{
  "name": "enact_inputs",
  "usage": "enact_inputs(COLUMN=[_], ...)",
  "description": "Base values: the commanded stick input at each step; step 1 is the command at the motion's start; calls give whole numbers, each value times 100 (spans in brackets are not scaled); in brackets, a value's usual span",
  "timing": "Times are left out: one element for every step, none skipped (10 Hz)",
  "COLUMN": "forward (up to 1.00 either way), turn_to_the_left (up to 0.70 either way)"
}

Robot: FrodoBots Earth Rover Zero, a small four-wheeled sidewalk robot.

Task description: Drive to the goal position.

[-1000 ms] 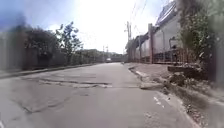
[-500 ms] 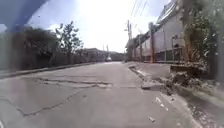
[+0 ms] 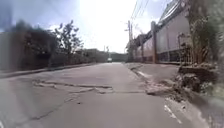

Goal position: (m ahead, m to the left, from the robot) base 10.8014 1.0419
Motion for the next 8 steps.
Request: enact_inputs(forward=[70, 70, 70, 70, 70, 70, 70, 70], turn_to_the_left=[0, 0, 0, 0, 0, 0, 0, 0])
